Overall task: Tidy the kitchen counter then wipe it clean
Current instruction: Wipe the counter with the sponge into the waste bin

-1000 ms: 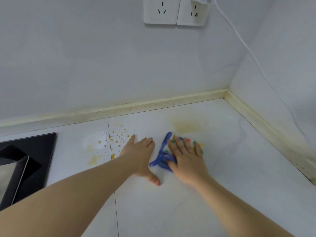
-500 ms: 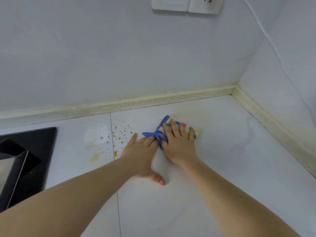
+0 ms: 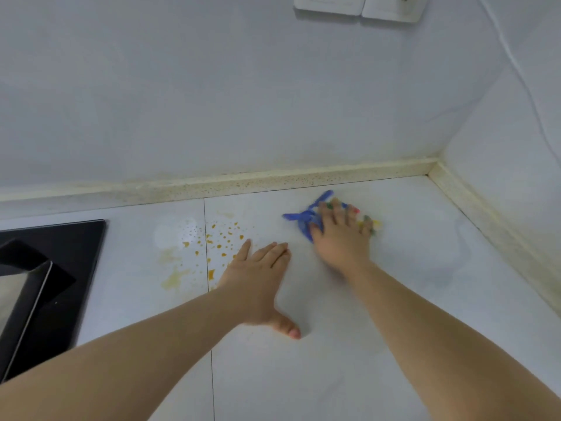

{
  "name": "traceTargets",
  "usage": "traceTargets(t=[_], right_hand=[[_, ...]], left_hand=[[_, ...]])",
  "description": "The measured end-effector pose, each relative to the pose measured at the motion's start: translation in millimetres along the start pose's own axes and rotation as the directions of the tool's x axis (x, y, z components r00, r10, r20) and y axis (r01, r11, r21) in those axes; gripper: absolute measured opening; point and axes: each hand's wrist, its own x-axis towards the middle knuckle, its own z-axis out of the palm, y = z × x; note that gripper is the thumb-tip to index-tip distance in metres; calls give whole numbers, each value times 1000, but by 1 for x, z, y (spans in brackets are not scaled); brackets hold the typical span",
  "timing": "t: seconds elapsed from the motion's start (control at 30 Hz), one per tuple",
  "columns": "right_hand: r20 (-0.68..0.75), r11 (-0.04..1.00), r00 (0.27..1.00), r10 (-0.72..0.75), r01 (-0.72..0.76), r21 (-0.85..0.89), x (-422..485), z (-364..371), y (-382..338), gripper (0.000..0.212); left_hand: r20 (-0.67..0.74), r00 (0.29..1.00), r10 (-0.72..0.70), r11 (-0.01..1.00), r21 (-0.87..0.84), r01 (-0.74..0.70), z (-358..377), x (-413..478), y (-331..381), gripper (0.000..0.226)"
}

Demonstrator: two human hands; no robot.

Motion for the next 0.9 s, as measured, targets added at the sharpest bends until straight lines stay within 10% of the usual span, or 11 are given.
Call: traceTargets(t=[0.13,0.5,0.8,0.9], right_hand=[[61,970,970,-237,239,-37,16,-3,-5,54],[57,871,874,483,-486,67,56,-19,81,59],[41,1000,999,31,-31,-8,57,-9,14,59],[20,990,990,140,-140,7,50,-14,54,59]], left_hand=[[15,1000,-7,1000,12,7,-1,1,2,129],[12,1000,14,1000,-4,-14,3,4,-1,130],[37,999,21,1000,0,-21,3,2,-2,128],[63,998,13,1000,17,-14,2,3,-1,129]])
